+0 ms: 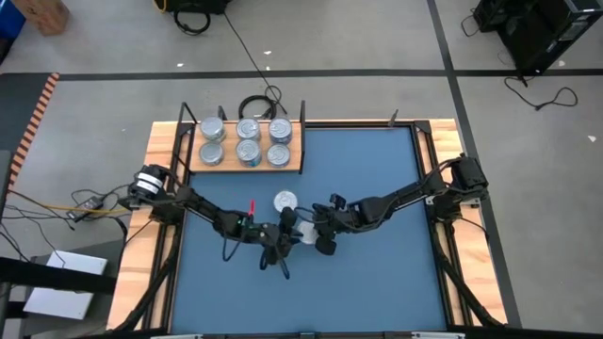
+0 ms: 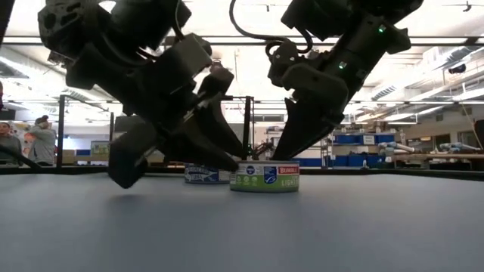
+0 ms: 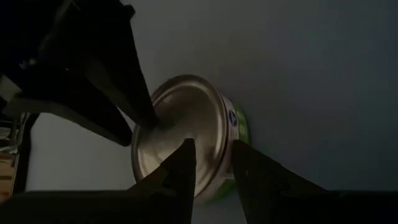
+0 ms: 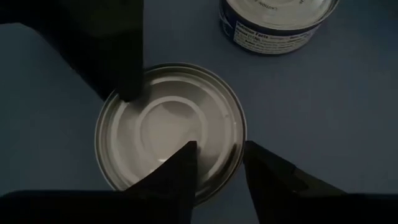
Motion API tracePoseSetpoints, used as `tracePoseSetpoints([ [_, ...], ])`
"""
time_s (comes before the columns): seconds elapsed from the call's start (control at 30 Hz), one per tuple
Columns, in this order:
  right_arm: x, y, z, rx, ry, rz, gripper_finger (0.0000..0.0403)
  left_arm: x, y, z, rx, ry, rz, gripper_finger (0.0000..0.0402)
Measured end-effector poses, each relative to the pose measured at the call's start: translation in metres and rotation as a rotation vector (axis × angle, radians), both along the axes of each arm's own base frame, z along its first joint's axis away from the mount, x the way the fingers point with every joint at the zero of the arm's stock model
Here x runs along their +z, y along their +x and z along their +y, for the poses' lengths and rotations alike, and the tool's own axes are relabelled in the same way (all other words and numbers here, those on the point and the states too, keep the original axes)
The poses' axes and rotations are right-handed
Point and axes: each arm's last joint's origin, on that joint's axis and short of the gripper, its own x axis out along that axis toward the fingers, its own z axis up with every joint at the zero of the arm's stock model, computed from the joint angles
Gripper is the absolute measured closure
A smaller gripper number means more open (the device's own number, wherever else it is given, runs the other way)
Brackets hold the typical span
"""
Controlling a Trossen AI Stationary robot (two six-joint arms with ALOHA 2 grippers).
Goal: Stack canned seafood by type on shelf
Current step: Stack the green tuna can on top of the other green tuna can on the shelf
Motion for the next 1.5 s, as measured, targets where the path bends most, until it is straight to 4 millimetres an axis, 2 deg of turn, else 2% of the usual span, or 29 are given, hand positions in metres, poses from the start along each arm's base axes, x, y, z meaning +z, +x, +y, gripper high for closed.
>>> tracePoseSetpoints([
  [0.47, 0.000, -0.001, 0.002, 0.016, 0.002, 0.002, 0.0264, -0.003, 0.000, 0.010, 0.020, 0.012, 0.043, 0.0299],
  [0.8, 0.008, -0.002, 0.007, 0.071, 0.037, -0.015, 0.0260, -0.002, 0.001, 0.012, 0.033, 0.021, 0.042, 0.0389],
  [0.97, 0.027, -0.009, 0.015, 0.148, -0.005, -0.051, 0.0253, 0.003, 0.003, 0.011, 0.036, 0.025, 0.077, 0.0398],
  [1.07, 0.037, -0.014, 0.025, 0.213, -0.065, -0.080, 0.0244, 0.009, 0.006, 0.010, 0.045, 0.008, 0.092, 0.0400],
  [1.23, 0.038, -0.021, 0.041, 0.312, -0.289, -0.063, 0.0222, 0.025, 0.011, 0.008, 0.069, -0.072, 0.091, 0.0400],
  [1.5, 0.021, -0.022, 0.058, 0.333, -0.530, -0.018, 0.0175, 0.045, 0.022, 0.005, 0.122, -0.159, 0.088, 0.0401],
])
